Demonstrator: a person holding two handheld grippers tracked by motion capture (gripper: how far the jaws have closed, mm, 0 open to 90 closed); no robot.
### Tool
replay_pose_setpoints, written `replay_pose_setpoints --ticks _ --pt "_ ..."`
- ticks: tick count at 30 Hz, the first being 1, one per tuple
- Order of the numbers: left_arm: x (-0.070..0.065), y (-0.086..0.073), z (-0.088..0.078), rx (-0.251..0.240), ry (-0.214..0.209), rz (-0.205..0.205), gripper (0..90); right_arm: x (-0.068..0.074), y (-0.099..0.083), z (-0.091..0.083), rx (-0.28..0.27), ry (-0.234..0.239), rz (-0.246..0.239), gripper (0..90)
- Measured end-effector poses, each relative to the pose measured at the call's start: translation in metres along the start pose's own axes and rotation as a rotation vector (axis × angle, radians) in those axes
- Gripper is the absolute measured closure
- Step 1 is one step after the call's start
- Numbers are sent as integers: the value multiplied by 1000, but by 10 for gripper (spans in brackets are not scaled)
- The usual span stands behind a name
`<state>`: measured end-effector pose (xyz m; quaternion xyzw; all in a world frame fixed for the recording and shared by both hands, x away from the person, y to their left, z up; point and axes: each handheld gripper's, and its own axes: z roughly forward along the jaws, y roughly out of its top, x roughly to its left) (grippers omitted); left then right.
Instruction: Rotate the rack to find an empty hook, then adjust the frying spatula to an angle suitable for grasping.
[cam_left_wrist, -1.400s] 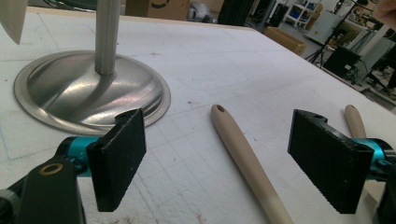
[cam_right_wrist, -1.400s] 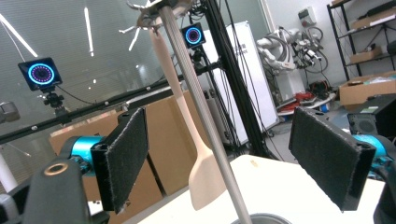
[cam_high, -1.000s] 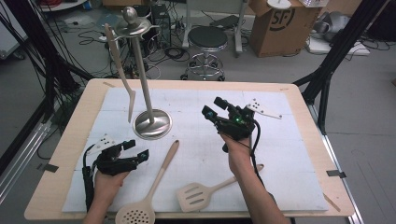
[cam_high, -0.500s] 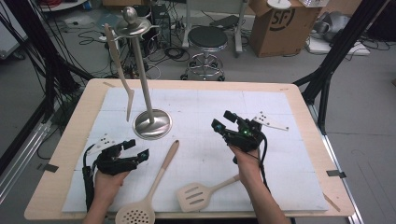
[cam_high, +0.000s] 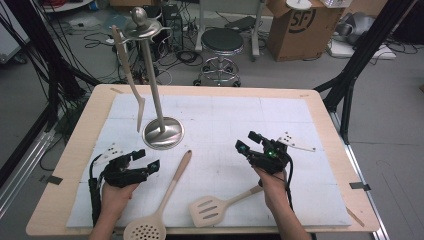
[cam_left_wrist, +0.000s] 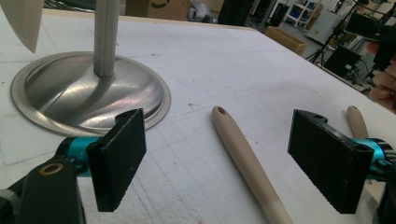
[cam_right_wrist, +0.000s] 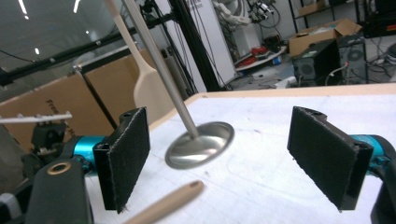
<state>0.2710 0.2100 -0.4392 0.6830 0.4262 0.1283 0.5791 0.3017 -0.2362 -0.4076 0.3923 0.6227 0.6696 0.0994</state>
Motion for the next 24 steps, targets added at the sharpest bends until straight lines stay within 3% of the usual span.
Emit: replay_pose_setpoints --ticks 6,17,18,21,24 --pt "0 0 1 0 1 -6 199 -7 -10 -10 28 -31 5 202" --pt "1 -1 2 -2 4 -11 198 -11 -25 -34 101 -46 1 218" --pt "1 0 2 -4 2 -10 199 -10 -28 -42 122 -50 -9 259" --pt "1 0 3 0 4 -9 199 -6 -30 -55 116 -79 -35 396" --pt "1 0 3 3 3 -7 199 -7 -31 -63 150 -102 9 525"
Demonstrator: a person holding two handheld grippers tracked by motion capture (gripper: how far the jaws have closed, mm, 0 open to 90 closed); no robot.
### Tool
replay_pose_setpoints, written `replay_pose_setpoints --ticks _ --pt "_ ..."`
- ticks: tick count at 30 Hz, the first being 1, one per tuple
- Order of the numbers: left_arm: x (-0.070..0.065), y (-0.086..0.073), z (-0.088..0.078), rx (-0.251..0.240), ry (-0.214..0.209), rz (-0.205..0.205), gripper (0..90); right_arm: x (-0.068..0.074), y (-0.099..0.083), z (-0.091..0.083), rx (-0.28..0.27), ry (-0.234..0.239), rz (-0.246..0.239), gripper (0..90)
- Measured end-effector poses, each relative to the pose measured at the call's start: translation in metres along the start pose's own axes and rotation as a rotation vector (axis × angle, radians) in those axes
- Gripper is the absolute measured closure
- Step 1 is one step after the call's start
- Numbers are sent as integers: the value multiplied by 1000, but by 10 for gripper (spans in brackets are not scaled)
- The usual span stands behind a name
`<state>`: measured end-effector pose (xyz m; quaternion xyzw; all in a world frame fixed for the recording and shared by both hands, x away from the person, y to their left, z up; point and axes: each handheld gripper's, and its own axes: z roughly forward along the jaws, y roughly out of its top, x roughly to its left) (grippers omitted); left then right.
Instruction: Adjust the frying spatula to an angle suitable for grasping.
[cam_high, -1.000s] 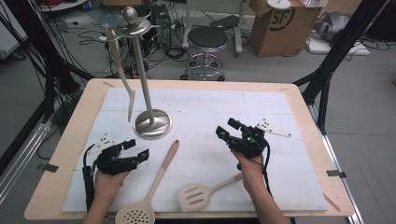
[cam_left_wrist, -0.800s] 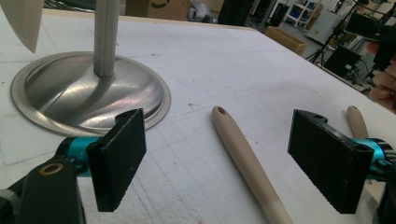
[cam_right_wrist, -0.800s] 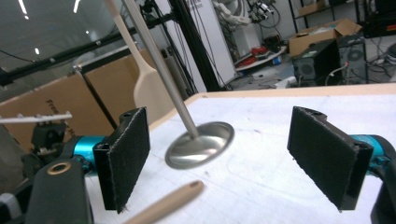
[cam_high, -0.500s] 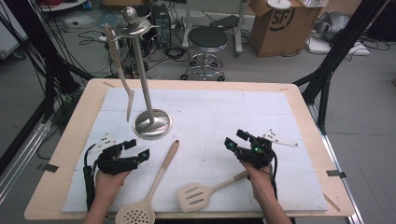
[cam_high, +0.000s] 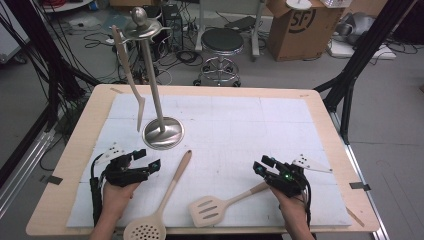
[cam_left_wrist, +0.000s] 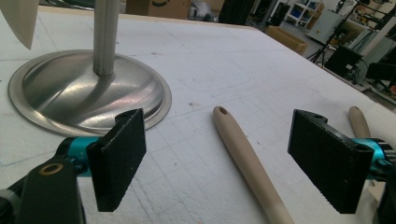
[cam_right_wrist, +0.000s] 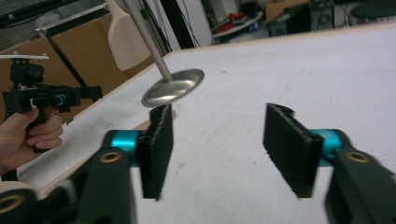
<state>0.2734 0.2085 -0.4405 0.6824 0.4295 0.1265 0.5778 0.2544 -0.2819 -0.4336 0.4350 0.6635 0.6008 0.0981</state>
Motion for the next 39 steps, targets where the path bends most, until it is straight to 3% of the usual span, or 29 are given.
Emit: replay_pose_setpoints --ticks 1,3,6,7,8,9,11,19,24,34,39 --pt "0 0 0 -2 0 -1 199 0 0 0 0 0 0 525" --pt "0 0 -1 -6 2 -1 199 -1 -3 -6 50 -23 5 641" --pt "0 0 -1 -7 3 -2 199 -2 -4 -10 68 -22 0 684" --pt "0 0 -1 -6 2 -1 199 -2 -5 -12 87 -22 -5 767" --pt "0 0 -1 -6 1 0 199 -2 -5 -12 87 -22 -5 767" --pt "0 0 -1 -6 2 1 200 -1 -6 -14 107 -45 -12 865" --pt "-1 0 0 -2 2 1 200 -3 -8 -16 123 -53 4 895" --pt "-1 0 -1 -3 8 3 203 0 -24 -22 213 -34 43 895" --pt "-1 1 -2 -10 9 3 203 4 -32 -23 269 -32 14 895" --pt "-2 -1 -1 -4 5 2 205 8 -40 -24 371 -32 28 895" --pt "-3 -1 0 0 0 1 205 12 -43 -18 428 -41 -9 895"
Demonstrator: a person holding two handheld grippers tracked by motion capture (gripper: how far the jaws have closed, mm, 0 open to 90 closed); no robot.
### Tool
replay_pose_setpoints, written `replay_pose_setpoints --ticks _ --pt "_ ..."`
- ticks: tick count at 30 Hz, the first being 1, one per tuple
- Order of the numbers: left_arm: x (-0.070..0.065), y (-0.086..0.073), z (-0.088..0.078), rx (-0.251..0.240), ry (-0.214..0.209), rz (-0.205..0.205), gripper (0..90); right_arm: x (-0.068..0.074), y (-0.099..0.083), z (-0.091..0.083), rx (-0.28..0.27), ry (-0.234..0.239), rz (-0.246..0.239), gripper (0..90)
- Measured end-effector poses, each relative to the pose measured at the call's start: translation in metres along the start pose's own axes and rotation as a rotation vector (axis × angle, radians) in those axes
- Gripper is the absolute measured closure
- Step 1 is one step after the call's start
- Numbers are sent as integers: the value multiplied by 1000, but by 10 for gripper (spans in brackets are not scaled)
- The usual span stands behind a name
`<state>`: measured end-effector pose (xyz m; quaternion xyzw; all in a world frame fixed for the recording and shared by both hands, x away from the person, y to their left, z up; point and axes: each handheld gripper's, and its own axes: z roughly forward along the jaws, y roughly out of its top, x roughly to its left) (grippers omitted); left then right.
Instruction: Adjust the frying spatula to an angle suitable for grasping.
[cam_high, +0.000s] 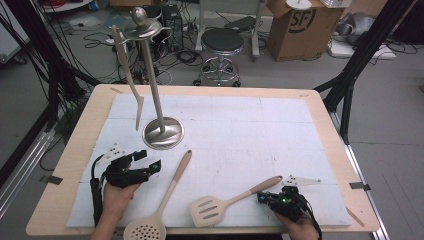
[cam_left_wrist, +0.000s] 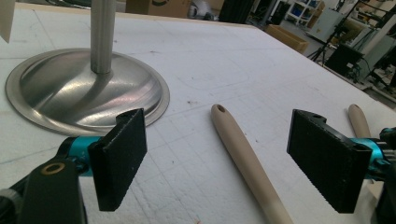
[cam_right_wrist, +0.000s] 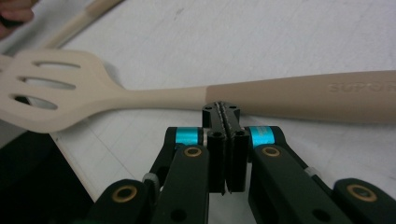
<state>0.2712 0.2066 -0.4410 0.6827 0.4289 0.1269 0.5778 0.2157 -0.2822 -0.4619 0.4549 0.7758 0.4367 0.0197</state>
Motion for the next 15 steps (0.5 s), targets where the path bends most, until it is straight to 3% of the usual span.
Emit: replay_pose_setpoints --ticks 3,5,9,15 --pt "0 0 -1 -1 -1 -2 205 6 0 5 28 -37 -47 895" --pt "0 0 -1 -2 -3 -2 205 5 1 5 30 -31 -41 896" --pt "0 1 -1 -7 -5 -2 206 6 5 10 21 -64 -56 897" --pt "0 1 -1 -7 -7 1 206 3 12 13 6 -58 -50 898"
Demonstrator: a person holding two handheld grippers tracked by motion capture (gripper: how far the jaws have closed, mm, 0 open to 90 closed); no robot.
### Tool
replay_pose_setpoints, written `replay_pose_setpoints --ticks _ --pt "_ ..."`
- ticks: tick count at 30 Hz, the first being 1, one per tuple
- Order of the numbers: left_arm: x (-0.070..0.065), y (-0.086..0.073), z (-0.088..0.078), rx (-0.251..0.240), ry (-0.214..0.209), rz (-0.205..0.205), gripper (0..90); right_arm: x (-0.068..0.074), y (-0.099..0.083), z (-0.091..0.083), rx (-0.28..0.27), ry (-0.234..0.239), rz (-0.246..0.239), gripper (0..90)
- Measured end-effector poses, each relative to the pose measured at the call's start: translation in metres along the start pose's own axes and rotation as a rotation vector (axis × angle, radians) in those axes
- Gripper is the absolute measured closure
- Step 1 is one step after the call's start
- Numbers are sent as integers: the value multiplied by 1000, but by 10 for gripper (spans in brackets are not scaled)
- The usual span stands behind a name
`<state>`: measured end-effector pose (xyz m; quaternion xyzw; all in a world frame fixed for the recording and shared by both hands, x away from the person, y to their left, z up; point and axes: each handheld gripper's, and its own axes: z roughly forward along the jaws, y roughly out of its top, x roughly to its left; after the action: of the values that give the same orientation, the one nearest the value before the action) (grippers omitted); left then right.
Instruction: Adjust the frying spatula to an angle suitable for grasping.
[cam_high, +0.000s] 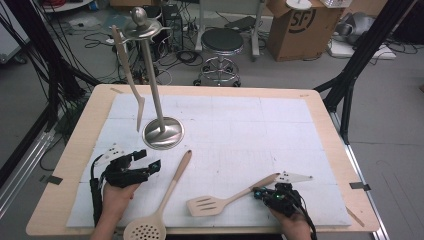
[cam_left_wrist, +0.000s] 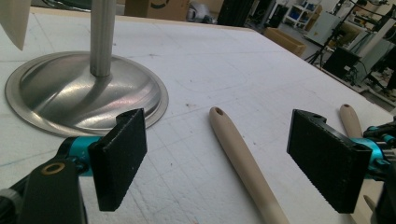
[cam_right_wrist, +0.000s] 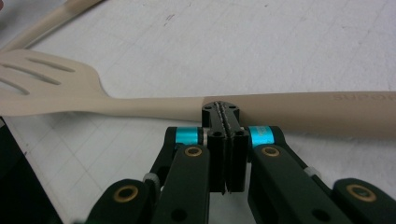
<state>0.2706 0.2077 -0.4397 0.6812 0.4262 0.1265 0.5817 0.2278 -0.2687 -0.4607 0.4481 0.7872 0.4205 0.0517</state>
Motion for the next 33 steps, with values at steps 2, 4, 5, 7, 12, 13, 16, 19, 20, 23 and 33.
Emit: replay_pose_setpoints --ticks 2,4,5,7,12,13,16,19,20,23,33 --pt "0 0 0 -4 3 -4 206 -1 2 2 -2 0 0 899" --pt "0 0 -1 -4 2 -5 206 -1 3 2 -2 -9 -6 899" --pt "1 0 -1 -4 2 -5 206 -2 3 3 -4 -9 -11 899" --pt "0 0 0 -5 2 -6 206 -2 5 5 -3 -15 -4 899" --pt "0 0 -1 -3 3 -4 206 -6 13 10 -1 -23 -2 899" --pt "0 0 -1 -3 2 -5 206 -6 13 10 -1 -23 -2 899" --pt "1 0 -1 -4 3 -5 206 -10 18 15 -6 -34 1 899" --pt "1 0 -1 -4 1 -4 206 -13 23 19 -15 -47 1 899" --pt "1 0 -1 -4 1 -4 206 -13 23 19 -15 -47 1 899" --pt "1 0 0 -6 1 -4 206 -16 26 22 -21 -49 10 899" --pt "0 0 1 1 4 -3 206 -31 39 34 -37 -27 51 899"
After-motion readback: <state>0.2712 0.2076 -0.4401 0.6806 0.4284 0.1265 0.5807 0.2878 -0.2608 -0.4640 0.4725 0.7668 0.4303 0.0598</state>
